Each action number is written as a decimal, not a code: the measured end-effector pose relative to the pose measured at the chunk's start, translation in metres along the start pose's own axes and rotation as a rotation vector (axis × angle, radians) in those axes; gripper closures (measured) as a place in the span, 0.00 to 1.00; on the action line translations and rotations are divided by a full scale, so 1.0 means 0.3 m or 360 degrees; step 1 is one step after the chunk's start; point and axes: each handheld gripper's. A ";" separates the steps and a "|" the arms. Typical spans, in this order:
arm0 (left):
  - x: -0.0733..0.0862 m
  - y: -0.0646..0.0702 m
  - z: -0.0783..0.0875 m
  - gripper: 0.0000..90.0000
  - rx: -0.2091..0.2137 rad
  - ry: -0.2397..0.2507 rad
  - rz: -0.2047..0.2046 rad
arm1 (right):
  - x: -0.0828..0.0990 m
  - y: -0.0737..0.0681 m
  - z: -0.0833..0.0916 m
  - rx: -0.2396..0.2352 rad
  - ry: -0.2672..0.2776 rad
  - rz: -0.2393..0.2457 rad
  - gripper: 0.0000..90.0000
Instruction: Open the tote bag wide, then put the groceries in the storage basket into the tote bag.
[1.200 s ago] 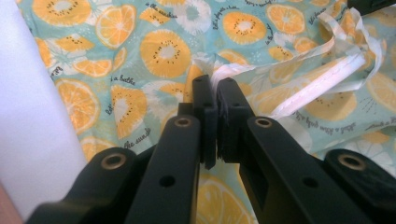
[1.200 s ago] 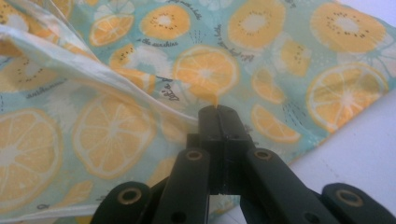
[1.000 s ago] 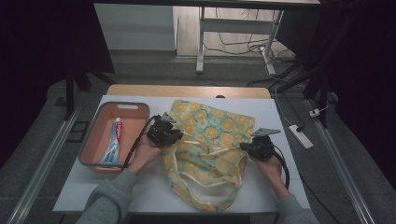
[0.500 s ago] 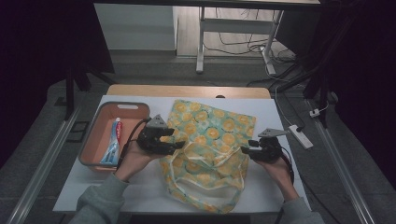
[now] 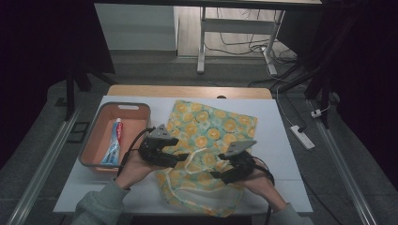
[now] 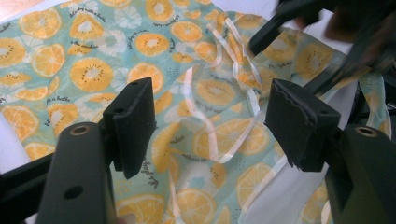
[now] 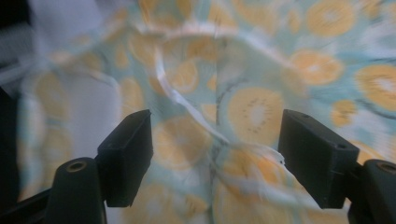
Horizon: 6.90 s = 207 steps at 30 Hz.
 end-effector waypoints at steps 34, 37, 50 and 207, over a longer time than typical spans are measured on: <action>0.027 0.234 -0.310 0.40 0.0290 -0.0355 -0.0287 | 0.008 0.125 -0.187 0.0171 -0.0191 -0.0101 0.98; 0.026 0.250 -0.360 0.42 0.0293 -0.0366 -0.0282 | 0.007 0.128 -0.182 0.0173 -0.0169 -0.0120 0.98; 0.021 0.293 -0.449 0.98 0.0355 -0.0389 -0.0398 | 0.000 0.163 -0.114 0.0243 -0.0039 -0.0218 0.98; 0.148 -0.289 0.206 0.28 -0.0405 0.0032 0.0324 | -0.111 0.168 0.044 0.0127 0.0373 -0.0358 0.98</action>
Point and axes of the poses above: each handheld gripper's, and its own axes: z roughly backward along the jaws, x roughly out of its underside, y roughly to its right
